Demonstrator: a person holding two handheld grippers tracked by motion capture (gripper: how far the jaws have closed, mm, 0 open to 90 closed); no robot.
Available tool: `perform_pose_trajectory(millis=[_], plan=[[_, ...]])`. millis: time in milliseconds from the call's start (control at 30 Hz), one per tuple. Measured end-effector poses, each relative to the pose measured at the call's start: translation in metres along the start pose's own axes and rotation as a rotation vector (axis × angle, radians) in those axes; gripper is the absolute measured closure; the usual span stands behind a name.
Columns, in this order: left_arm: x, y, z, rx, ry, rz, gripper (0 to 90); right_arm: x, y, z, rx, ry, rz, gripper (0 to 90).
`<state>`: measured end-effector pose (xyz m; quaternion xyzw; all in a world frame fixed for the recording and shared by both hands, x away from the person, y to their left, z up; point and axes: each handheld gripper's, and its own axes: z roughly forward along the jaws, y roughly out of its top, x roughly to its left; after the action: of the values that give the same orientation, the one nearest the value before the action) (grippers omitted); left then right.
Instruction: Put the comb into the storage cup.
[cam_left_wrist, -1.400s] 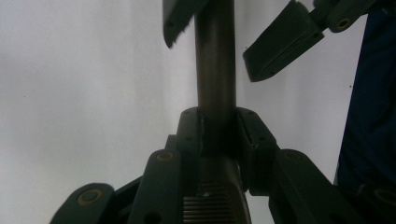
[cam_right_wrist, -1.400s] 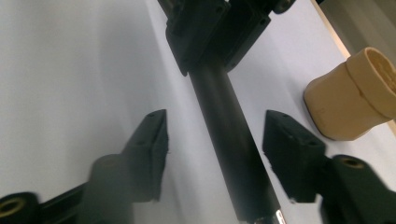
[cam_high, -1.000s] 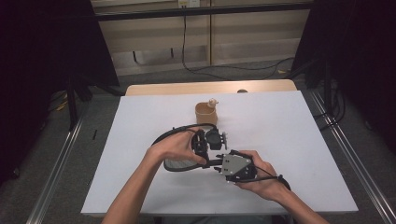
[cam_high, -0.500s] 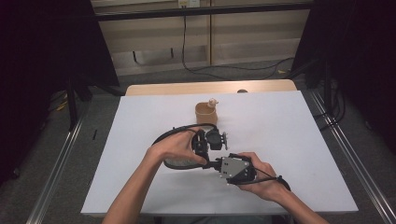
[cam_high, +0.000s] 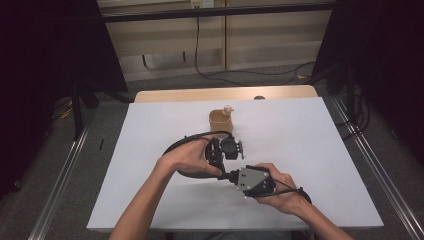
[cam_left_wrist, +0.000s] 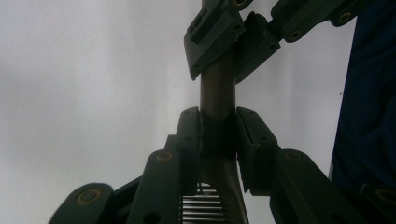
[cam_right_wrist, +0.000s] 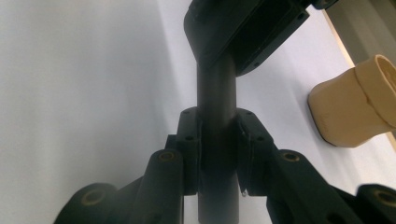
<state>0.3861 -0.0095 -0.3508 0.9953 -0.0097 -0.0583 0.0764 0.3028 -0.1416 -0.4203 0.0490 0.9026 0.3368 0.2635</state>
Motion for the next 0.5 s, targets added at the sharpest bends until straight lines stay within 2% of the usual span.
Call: perform_pose_trajectory(millis=[133, 233, 300, 433, 500], plan=[[0.0006, -0.0004, 0.0007, -0.009, -0.005, -0.005, 70.1, -0.0003, -0.0005, -0.0013, -0.001, 0.006, -0.002, 72.9], [0.0019, -0.0007, 0.0019, -0.017, -0.001, -0.013, 61.8, 0.0005, -0.0005, -0.0019, -0.002, 0.014, 0.004, 73.0], [0.0025, -0.0011, 0.0015, -0.036, 0.003, -0.014, 59.8, 0.0008, -0.0003, -0.0023, -0.006, 0.013, 0.008, 73.0], [0.0044, -0.0033, -0.0027, -0.087, 0.034, -0.027, 42.2, 0.0001, -0.0011, -0.0025, -0.008, 0.016, 0.013, 73.0], [0.0050, -0.0051, -0.0043, -0.108, 0.038, -0.029, 39.4, 0.0002, -0.0014, -0.0024, -0.008, 0.017, 0.015, 73.0]])
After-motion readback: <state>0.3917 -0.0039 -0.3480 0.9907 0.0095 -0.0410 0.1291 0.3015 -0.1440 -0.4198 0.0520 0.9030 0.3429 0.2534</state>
